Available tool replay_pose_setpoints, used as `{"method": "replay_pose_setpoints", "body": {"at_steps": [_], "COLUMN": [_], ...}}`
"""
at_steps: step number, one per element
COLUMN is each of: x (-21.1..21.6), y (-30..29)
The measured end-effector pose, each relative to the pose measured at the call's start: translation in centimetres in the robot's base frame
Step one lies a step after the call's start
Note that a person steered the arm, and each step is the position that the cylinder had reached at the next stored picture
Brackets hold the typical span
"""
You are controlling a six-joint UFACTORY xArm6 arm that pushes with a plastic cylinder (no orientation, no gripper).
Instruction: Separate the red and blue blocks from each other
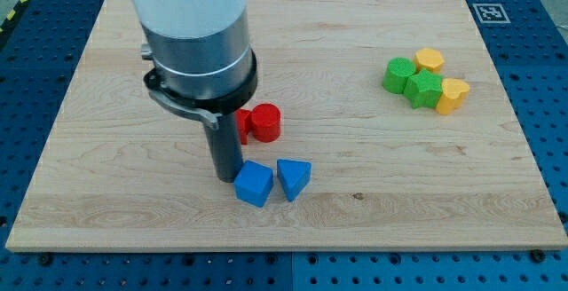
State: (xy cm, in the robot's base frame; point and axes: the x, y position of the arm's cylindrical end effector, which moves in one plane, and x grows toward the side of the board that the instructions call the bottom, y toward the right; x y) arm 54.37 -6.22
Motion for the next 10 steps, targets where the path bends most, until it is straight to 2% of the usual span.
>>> {"method": "replay_pose_setpoints", "body": {"at_steps": [2, 4, 5, 8, 10], "x": [0.7, -2.5, -2.6, 0.3, -0.8], "y": [1.5, 2.3, 5.8, 6.9, 9.7]}}
